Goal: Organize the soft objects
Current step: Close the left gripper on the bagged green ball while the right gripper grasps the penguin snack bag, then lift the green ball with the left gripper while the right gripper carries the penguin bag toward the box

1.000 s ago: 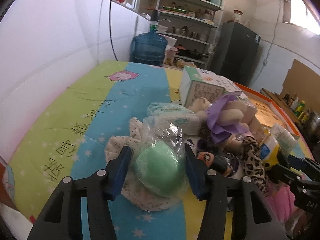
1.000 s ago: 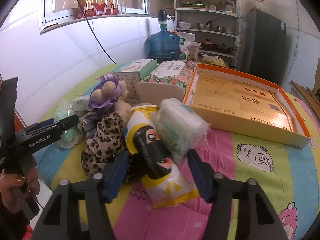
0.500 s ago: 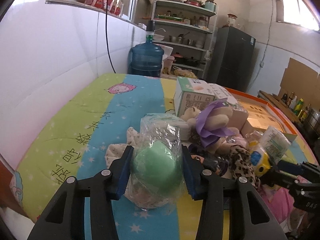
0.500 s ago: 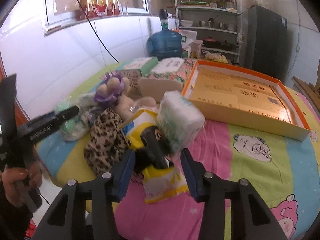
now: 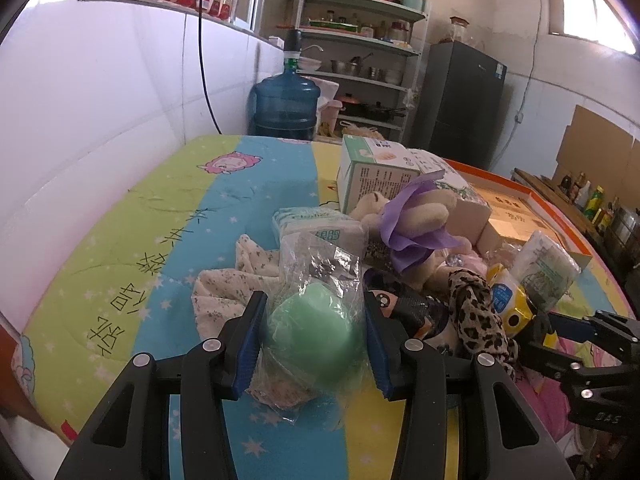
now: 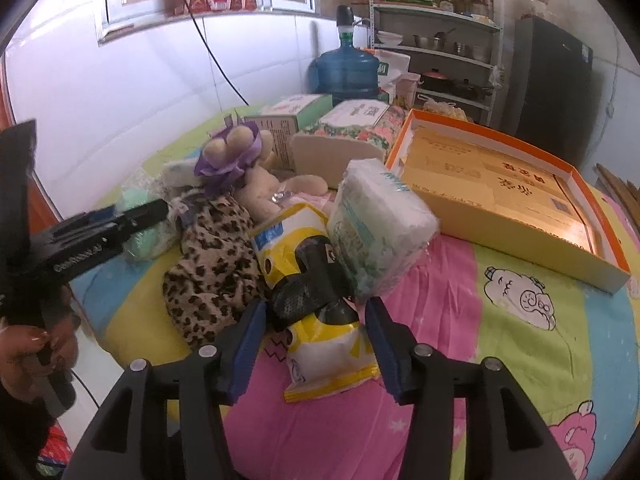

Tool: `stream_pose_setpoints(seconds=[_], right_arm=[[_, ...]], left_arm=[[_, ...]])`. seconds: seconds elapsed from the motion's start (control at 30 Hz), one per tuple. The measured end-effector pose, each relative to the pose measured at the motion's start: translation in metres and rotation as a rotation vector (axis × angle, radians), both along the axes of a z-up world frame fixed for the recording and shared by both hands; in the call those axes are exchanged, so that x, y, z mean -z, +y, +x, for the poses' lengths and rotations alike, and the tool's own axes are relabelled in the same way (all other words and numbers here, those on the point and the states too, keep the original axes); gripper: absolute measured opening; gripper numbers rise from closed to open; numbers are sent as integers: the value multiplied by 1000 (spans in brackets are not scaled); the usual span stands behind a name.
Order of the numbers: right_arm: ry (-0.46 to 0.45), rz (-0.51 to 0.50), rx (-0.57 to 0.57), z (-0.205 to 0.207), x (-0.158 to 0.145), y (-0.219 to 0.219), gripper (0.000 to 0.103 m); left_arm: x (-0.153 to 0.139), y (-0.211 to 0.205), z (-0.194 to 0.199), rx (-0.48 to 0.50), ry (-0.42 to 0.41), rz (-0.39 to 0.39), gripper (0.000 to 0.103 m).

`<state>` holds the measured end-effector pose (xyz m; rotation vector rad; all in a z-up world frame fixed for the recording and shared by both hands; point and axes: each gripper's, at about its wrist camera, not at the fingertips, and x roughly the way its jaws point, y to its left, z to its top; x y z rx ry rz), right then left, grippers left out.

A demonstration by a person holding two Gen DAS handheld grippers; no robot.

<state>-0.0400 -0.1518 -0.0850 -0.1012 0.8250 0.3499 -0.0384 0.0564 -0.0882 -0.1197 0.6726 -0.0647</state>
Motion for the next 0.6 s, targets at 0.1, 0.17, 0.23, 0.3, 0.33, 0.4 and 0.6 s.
stream_pose_setpoints(seconds=[0.1, 0.17, 0.23, 0.3, 0.33, 0.4, 0.6], right_arm=[[15, 6, -7, 3, 3, 0, 53], [22, 37, -11, 3, 2, -4, 51], [32, 73, -15, 4, 1, -8, 50], [37, 104, -17, 3, -1, -12, 50], [33, 115, -19, 2, -3, -14, 49], [28, 132, -23, -1, -6, -16, 49], [-6, 175, -48, -11, -21, -16, 48]], left_arm=[[0, 1, -1, -1, -4, -2, 48], [-2, 2, -1, -6, -9, -4, 48], [-4, 2, -2, -8, -15, -5, 48], [-6, 3, -3, -8, -20, -4, 48], [-8, 2, -4, -7, -25, 0, 48], [-12, 2, -4, -6, -32, 5, 48], [-26, -2, -6, -5, -59, 18, 48]])
